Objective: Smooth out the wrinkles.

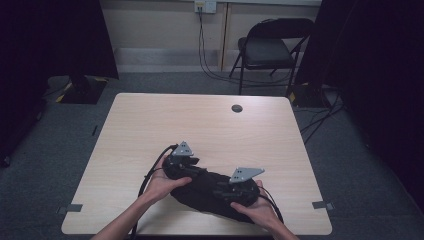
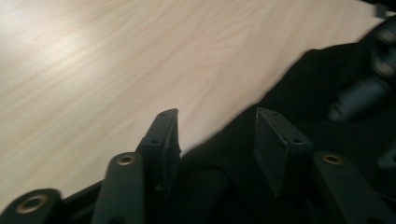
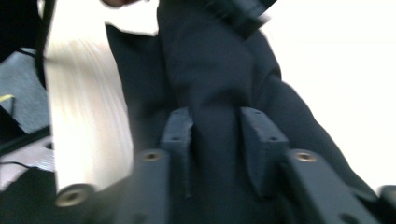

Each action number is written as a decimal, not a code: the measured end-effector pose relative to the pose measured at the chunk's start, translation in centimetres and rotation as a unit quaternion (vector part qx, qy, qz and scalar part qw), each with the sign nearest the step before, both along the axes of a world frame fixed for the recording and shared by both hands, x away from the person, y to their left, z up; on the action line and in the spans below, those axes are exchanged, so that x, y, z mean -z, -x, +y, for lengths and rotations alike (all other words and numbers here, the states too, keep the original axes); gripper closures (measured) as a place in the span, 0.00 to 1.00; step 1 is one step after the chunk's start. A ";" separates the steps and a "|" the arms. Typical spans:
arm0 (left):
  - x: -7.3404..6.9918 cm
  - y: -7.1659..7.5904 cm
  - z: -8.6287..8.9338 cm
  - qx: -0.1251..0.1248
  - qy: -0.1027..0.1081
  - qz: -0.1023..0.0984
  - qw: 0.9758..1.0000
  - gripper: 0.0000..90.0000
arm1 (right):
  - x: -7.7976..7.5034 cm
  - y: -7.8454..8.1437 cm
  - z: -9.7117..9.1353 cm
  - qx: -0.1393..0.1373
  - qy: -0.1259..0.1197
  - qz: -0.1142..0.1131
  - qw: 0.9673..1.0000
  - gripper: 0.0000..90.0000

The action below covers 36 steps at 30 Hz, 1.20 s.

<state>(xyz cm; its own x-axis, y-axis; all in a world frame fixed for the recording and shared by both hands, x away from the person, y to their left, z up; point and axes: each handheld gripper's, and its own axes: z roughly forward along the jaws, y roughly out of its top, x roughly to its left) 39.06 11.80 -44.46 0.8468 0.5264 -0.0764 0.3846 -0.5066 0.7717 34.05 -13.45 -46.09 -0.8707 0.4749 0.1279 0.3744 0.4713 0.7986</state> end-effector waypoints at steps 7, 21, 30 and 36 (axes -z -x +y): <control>0.5 2.3 1.1 0.032 -0.008 0.008 0.999 0.50 | -3.3 -1.0 -2.9 0.057 -0.047 -0.006 0.997 0.70; 1.6 2.4 2.2 0.004 0.011 0.039 0.999 0.45 | 0.5 3.1 -3.5 0.096 0.026 0.009 0.995 0.41; 2.6 4.9 2.7 0.008 0.005 0.025 1.000 0.39 | 1.7 3.9 -3.5 0.133 0.048 0.006 0.990 0.31; 3.5 4.0 2.8 0.000 0.001 0.013 1.000 0.40 | 2.8 3.1 -2.6 0.128 0.058 -0.005 0.990 0.26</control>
